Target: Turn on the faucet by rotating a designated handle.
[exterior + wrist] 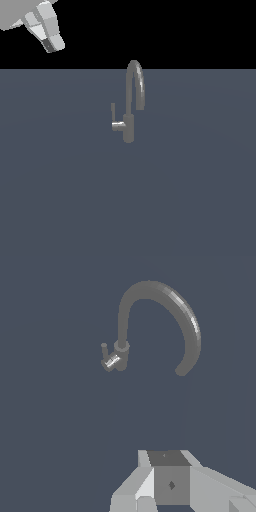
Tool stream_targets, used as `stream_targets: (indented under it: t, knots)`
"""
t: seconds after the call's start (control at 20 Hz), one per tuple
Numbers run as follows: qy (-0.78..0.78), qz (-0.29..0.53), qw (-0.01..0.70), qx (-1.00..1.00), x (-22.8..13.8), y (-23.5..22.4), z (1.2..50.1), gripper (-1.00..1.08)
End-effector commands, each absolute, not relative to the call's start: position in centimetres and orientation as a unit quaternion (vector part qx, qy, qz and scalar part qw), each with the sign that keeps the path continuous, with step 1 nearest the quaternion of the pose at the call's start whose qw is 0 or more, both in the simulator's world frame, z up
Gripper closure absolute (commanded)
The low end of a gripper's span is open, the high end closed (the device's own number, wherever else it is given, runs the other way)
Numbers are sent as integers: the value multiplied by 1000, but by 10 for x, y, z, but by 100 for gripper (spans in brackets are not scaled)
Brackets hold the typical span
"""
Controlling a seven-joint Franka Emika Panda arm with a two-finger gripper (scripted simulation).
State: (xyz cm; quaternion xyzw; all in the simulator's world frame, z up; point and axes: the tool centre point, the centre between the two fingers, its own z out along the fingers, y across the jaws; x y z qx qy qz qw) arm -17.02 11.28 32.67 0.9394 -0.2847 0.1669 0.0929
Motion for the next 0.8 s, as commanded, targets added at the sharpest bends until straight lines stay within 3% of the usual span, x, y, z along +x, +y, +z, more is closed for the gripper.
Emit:
stream_targets:
  t: [0.0, 0.75]
  knots:
    - [-301, 175, 97, 933, -162, 116, 317, 108]
    - [-382, 213, 120, 891, -114, 126, 272, 108]
